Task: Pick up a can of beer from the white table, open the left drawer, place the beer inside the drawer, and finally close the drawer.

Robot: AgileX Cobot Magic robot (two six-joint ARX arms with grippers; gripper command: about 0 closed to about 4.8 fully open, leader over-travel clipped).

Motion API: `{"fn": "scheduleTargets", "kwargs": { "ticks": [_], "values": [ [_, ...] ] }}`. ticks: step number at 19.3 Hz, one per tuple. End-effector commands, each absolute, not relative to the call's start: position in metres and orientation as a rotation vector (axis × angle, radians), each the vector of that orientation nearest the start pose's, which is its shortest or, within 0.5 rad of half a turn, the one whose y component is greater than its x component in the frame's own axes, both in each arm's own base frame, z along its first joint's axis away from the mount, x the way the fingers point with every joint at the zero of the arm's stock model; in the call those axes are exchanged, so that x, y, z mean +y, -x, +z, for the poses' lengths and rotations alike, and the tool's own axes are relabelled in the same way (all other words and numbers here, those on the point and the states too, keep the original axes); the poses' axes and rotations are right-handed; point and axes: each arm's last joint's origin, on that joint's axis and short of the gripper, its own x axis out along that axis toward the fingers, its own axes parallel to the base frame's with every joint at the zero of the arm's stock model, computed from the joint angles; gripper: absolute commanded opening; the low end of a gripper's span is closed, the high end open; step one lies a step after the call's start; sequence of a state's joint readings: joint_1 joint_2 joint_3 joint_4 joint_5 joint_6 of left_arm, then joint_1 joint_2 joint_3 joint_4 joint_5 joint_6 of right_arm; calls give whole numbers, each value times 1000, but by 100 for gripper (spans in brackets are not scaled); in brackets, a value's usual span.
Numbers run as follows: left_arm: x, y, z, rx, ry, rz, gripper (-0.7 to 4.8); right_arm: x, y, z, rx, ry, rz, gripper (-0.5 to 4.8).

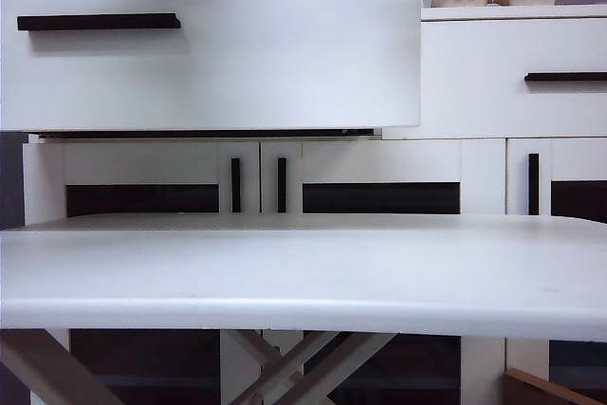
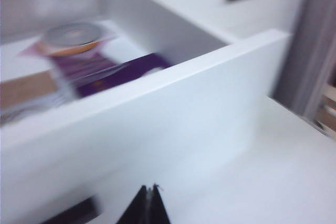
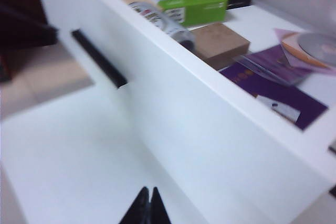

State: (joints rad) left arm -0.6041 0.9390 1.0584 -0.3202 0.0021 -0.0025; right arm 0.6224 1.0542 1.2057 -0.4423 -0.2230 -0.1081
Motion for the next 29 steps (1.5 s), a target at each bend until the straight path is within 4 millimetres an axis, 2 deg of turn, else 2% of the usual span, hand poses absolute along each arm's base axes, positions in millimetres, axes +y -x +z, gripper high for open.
{"fn": "scheduleTargets", "kwargs": {
  "ticks": [1, 6, 8, 16, 22, 29],
  "values": [
    [-107, -160, 383, 134, -7, -506, -6, 134, -175, 390, 172, 47, 777, -3],
    [-101, -163, 381, 129, -20, -288, -6, 149, -177, 363, 46, 23, 642, -3],
    [-100, -163, 380, 133, -34, -245, -6, 158, -174, 353, 14, 11, 641, -3],
    [-106, -172, 350, 120, -34, -249, -6, 177, -193, 336, -5, 2, 555, -3],
    [-109, -176, 344, 82, -55, -246, -6, 186, -203, 327, -10, -1, 545, -3],
    [-86, -199, 342, 66, -32, -226, -6, 193, -216, 318, -23, -8, 513, -3]
  ]
}}
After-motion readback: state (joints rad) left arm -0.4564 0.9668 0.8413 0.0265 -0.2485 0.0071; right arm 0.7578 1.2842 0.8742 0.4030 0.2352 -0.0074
